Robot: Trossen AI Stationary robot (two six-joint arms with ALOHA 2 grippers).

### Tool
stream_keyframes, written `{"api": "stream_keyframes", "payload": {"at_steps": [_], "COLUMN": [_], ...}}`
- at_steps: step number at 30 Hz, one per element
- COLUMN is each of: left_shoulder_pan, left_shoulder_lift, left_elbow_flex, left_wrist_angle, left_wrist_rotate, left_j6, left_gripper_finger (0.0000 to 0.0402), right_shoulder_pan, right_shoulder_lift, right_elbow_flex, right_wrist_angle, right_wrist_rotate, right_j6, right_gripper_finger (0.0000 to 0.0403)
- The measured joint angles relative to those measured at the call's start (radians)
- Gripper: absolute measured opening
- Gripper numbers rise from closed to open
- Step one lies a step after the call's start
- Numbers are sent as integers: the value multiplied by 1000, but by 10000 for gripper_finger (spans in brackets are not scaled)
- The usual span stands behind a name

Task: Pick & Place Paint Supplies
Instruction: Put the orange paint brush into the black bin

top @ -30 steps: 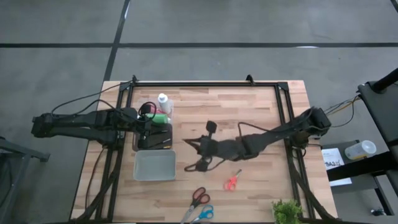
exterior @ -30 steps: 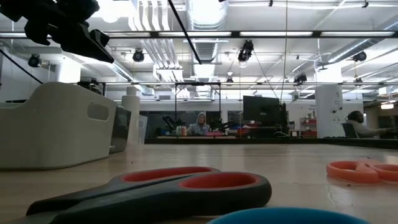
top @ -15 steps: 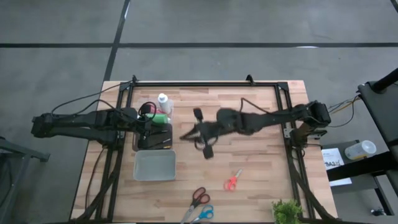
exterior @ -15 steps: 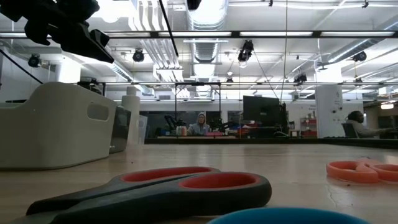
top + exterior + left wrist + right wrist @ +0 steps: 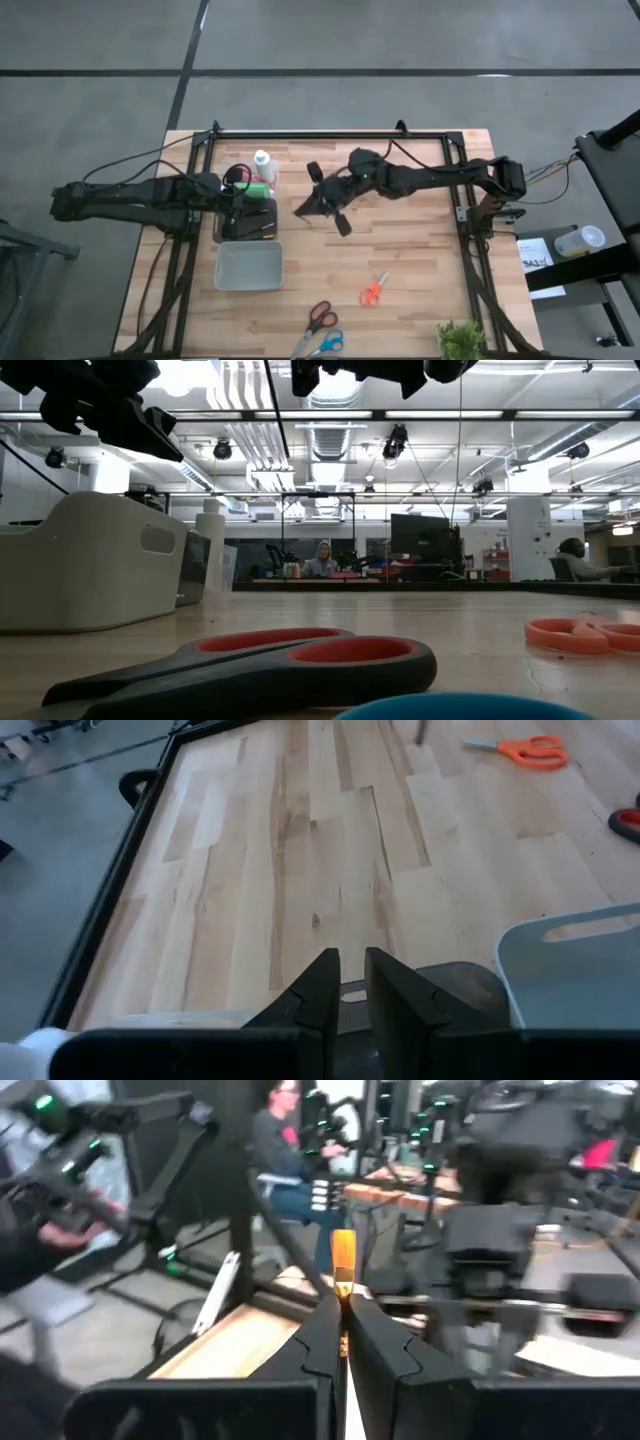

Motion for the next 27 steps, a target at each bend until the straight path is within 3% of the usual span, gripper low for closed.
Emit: {"api": "stream_keyframes", "payload": {"at_steps": [5,10,12,19,24,27], "left_shoulder_pan": [0,-1,-1,-40,-116,-153], "left_shoulder_lift": [0,1,0,36,132,182], "left_elbow_flex": [0,0,0,-1,-1,-1], "left_wrist_angle": [19,107,152,324,430,436], "left_wrist_rotate": [-1,8,5,6,7,22], "left_j6": [-53,-547,-636,-637,-441,-399], "left_gripper_finger": [58,58,58,58,58,58], "right_shoulder_pan": [44,50,53,55,59,56], "right_shoulder_lift": [0,0,3,55,101,122], "right_elbow_flex": [-20,-25,-32,-59,-66,-66], "right_wrist_angle": [2,48,117,441,472,473], "right_wrist_rotate": [-8,5,9,41,98,111], "right_j6": [-33,-34,-35,85,105,142], "right_gripper_finger": [12,12,12,12,12,12]}}
